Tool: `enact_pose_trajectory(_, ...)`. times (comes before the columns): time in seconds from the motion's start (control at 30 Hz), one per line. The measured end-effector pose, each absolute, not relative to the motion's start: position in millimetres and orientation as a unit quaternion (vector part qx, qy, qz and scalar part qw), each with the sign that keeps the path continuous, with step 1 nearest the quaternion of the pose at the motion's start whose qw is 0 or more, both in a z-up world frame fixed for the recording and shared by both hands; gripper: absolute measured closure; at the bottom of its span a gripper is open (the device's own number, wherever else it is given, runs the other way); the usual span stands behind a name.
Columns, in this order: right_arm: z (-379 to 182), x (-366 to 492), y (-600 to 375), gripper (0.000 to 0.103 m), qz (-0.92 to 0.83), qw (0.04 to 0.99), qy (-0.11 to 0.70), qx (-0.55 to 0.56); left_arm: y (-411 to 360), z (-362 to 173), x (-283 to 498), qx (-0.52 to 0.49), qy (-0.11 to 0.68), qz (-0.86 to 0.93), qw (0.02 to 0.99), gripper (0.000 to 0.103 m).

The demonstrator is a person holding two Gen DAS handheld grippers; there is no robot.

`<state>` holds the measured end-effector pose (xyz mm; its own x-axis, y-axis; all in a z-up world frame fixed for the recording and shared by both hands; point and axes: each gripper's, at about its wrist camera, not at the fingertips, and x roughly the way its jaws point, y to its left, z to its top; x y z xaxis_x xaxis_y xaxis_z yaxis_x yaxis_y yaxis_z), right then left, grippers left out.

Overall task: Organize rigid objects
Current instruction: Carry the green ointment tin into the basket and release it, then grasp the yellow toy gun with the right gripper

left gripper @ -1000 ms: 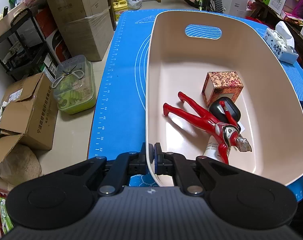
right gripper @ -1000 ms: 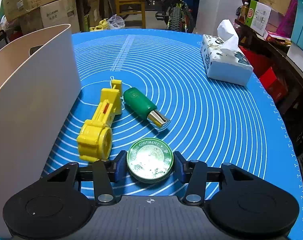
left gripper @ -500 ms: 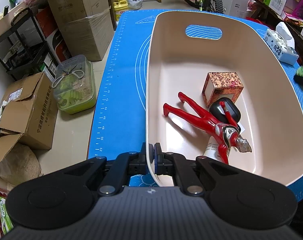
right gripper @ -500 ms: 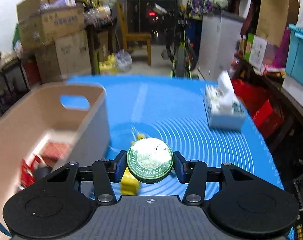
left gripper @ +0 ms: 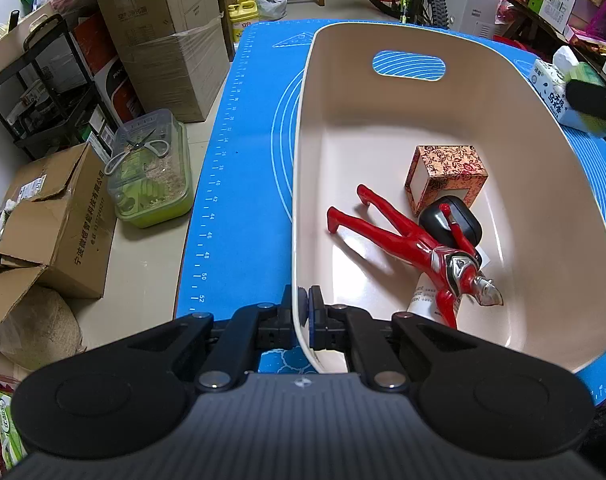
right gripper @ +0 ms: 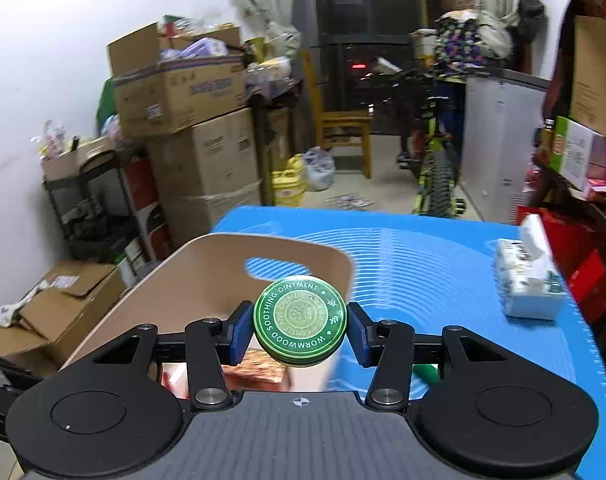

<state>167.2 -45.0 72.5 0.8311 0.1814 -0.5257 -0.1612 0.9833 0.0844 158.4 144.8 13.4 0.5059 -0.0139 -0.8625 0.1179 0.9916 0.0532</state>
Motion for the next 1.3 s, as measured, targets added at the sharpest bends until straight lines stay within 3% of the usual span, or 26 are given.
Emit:
enact_pose_trajectory(0.57, 23.2, 175.6, 45.5, 0.047, 0.172, 0.890, 0.410, -0.095, 145.2, 13.4, 158.1, 0.054, 0.495, -0.039, 0.866, 0.096)
enact_pose_trajectory(0.77, 33.5, 169.9, 33.8, 0.034, 0.172, 0.903, 0.388, -0.073, 145.1, 13.4, 158.0, 0.054, 0.495, -0.038, 0.866, 0.096)
enact_pose_trajectory(1.1, 64.2, 167.6, -21.5, 0.032, 0.122, 0.938, 0.324, -0.023, 145.0, 14.9, 159.0, 0.055, 0.495, -0.038, 0.867, 0.095)
enact_pose_trajectory(1.3, 59.0, 177.2, -68.7, 0.032, 0.068, 0.940, 0.334, -0.010, 145.9, 15.1, 158.9, 0.052, 0.495, -0.038, 0.867, 0.096)
